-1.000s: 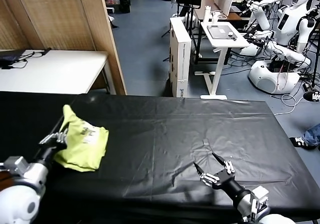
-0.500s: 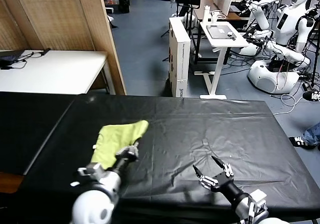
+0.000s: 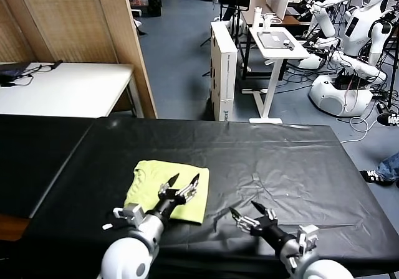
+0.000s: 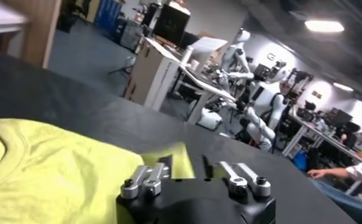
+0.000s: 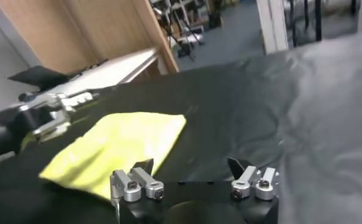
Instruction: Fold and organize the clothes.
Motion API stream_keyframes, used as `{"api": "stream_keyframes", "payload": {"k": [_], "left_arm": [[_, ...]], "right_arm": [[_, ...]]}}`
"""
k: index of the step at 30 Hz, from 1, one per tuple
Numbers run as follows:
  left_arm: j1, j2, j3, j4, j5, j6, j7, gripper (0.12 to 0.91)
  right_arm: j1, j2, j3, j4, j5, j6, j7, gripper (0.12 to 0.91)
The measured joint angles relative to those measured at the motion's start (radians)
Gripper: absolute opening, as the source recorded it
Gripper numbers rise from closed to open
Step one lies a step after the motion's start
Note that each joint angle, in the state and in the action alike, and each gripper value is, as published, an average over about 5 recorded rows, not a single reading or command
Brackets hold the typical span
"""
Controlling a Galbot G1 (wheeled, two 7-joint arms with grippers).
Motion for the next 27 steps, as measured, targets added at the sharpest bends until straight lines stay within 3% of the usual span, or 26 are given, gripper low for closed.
{"api": "stream_keyframes", "payload": {"k": [5, 13, 17, 27], "left_arm": [[0.022, 0.017, -0.035, -0.018, 0.022, -0.01, -0.003, 0.907], [0.048, -0.003, -0.054, -0.024, 0.054, -0.021, -0.004, 0.907], [0.051, -0.006, -0.071, -0.026, 0.053, -0.024, -0.005, 0.907], [0.054, -0.005, -0.135, -0.032, 0.019, -0.025, -0.007, 0.907]], "right_arm": [[0.108, 0.054, -0.113, -0.086, -0.037, 0.01, 0.075, 0.907], [0.181, 0.133, -0.227, -0.184, -0.056, 0.012, 0.079, 0.882], [0.186, 0.14, -0.238, -0.2, -0.057, 0.014, 0.072, 0.715], [0.158, 0.126, -0.202, -0.176, -0.082, 0.002, 0.075, 0.162]]}}
